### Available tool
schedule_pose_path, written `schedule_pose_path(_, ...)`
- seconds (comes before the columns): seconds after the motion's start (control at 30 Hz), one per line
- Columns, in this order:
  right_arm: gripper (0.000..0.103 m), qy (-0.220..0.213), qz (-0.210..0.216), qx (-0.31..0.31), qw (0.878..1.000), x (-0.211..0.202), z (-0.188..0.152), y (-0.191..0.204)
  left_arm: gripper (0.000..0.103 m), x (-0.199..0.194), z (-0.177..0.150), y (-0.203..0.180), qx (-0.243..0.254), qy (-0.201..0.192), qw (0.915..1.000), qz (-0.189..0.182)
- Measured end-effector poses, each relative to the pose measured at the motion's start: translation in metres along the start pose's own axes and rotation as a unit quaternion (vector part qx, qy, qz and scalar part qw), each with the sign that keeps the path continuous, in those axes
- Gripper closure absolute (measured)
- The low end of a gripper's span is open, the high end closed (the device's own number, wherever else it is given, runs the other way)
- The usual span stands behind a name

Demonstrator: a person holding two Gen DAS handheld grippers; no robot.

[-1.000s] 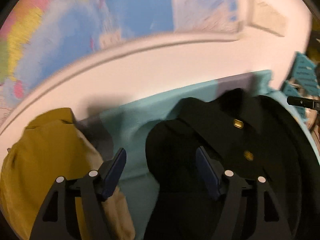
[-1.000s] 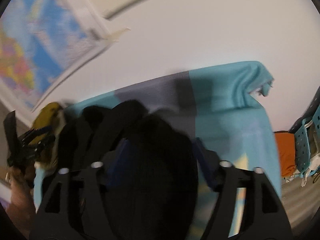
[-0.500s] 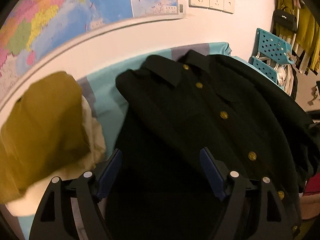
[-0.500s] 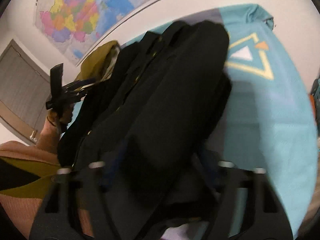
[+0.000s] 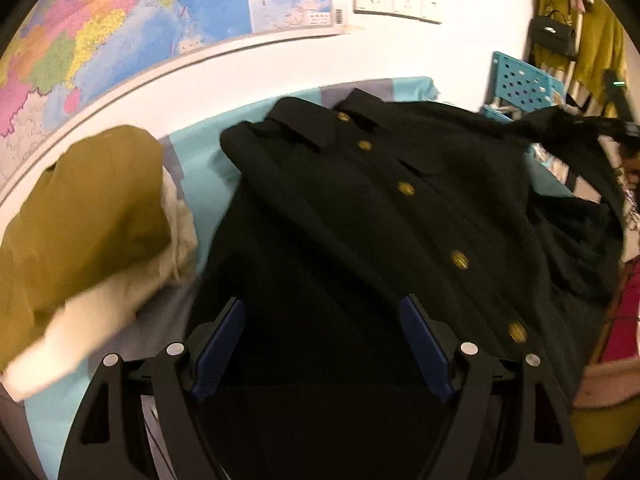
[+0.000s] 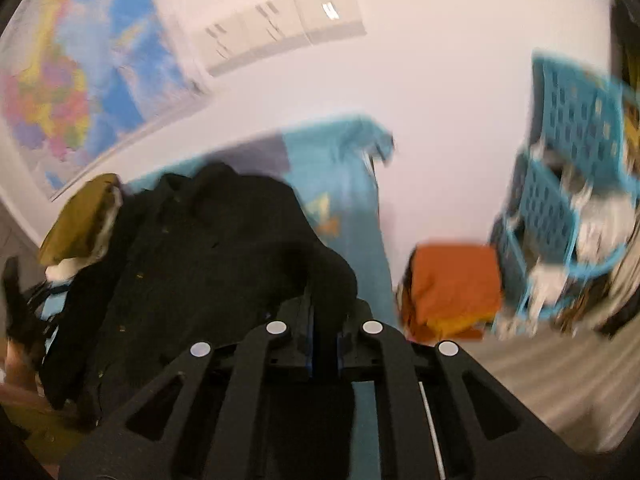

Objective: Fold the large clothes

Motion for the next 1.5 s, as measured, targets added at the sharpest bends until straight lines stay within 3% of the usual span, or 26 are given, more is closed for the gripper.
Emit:
schedule_pose_path(0.07, 0.083, 0.024, -0.008, 0.011, 1.000, 0.022, -0.019, -0.008, 0.025, -0.009, -0.011, -0.009, 0.004, 0.007, 0.9998, -0.020)
schedule_pose_path(0.13, 0.064, 0.043, -0.018, 0.021, 0.999, 0.034, -0.037, -0.015, 0.023, -0.019, -0.020, -0.019, 0.015, 0.006, 0.9991, -0.038)
schedule_pose_path(0.2, 0.059, 0.045, -0.018, 0.042, 0.998, 0.037, -0.050, -0.022, 0.017, -0.029, -0.032, -0.036, 0.028, 0.012, 0.9964, -0.079)
schedule_pose_path(0.27, 0.047, 0.037, -0.002, 0.062, 0.997, 0.031, -0.055, -0.028, 0.016, -0.034, -0.042, -0.051, 0.052, 0.016, 0.9943, -0.092)
schedule_pose_path(0.37, 0.040, 0.017, 0.004, 0.060, 0.998, 0.014, -0.063, -0.025, 0.013, -0.034, -0.058, -0.070, 0.095, 0.028, 0.9905, -0.095)
schedule_pose_path(0.5, 0.033, 0.006, 0.021, 0.057, 0.998, 0.000, -0.073, -0.018, 0.018, -0.016, -0.073, -0.076, 0.104, 0.072, 0.9889, -0.078)
schedule_pose_path(0.57, 0.032, 0.007, 0.028, 0.058, 0.998, -0.004, -0.080, -0.016, 0.048, -0.014, -0.071, -0.071, 0.098, 0.078, 0.9903, -0.060)
schedule_pose_path(0.6, 0.032, 0.009, 0.031, 0.060, 0.998, -0.004, -0.082, -0.015, 0.057, -0.015, -0.068, -0.064, 0.083, 0.076, 0.9922, -0.055)
schedule_pose_path(0.67, 0.032, 0.011, 0.042, 0.066, 0.997, -0.004, -0.088, -0.016, 0.099, -0.024, -0.055, -0.042, 0.032, 0.067, 0.9950, -0.068)
schedule_pose_path(0.7, 0.032, 0.011, 0.051, 0.075, 0.996, -0.004, -0.091, -0.018, 0.099, -0.031, -0.048, -0.029, 0.005, 0.055, 0.9964, -0.065)
schedule_pose_path(0.8, 0.031, 0.006, 0.065, 0.092, 0.994, -0.007, -0.095, -0.024, 0.099, -0.065, -0.024, 0.024, -0.061, -0.006, 0.9980, -0.015)
schedule_pose_path(0.83, 0.031, 0.004, 0.069, 0.095, 0.993, -0.009, -0.096, -0.025, 0.099, -0.073, -0.020, 0.041, -0.087, -0.018, 0.9960, -0.005)
schedule_pose_path(0.9, 0.031, -0.004, 0.083, 0.103, 0.991, -0.014, -0.096, -0.027, 0.099, -0.095, -0.013, 0.090, -0.142, -0.053, 0.9868, 0.057)
schedule_pose_path(0.97, 0.031, -0.007, 0.088, 0.103, 0.991, -0.017, -0.097, -0.029, 0.100, -0.112, -0.011, 0.130, -0.188, -0.068, 0.9703, 0.136)
schedule_pose_path(1.03, 0.031, -0.007, 0.090, 0.105, 0.990, -0.018, -0.100, -0.032, 0.098, -0.122, -0.017, 0.163, -0.230, -0.075, 0.9522, 0.186)
schedule_pose_path(1.1, 0.029, -0.001, 0.094, 0.109, 0.990, -0.017, -0.105, -0.036, 0.095, -0.114, -0.031, 0.188, -0.245, -0.034, 0.9271, 0.282)
schedule_pose_path(1.13, 0.028, 0.001, 0.095, 0.113, 0.989, -0.017, -0.108, -0.037, 0.095, -0.108, -0.034, 0.189, -0.247, -0.019, 0.9252, 0.287)
schedule_pose_path(1.2, 0.027, 0.001, 0.101, 0.120, 0.988, -0.018, -0.113, -0.039, 0.087, -0.092, -0.039, 0.170, -0.241, -0.016, 0.9524, 0.186)
schedule_pose_path(1.27, 0.027, 0.000, 0.108, 0.128, 0.986, -0.019, -0.119, -0.041, 0.041, -0.079, -0.037, 0.140, -0.213, -0.026, 0.9706, 0.109)
schedule_pose_path(1.4, 0.022, -0.011, 0.126, 0.144, 0.981, -0.025, -0.127, -0.045, 0.028, -0.053, -0.030, 0.088, -0.161, -0.031, 0.9865, 0.002)
schedule_pose_path(1.43, 0.019, -0.016, 0.133, 0.149, 0.980, -0.027, -0.130, -0.044, 0.020, -0.048, -0.029, 0.081, -0.157, -0.026, 0.9873, -0.008)
schedule_pose_path(1.5, 0.019, -0.020, 0.139, 0.148, 0.979, -0.028, -0.134, -0.044, 0.020, -0.037, -0.026, 0.067, -0.130, -0.022, 0.9909, -0.025)
Point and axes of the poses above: each gripper's, at about its wrist camera, not at the fingertips, and x roughly the way its jaws point, y to its left, z to its top, the point moved 3 cm from there along x, roughly the way its jaws point, and after that the axes turned 3 degrees about -y, right-handed, at the moved point
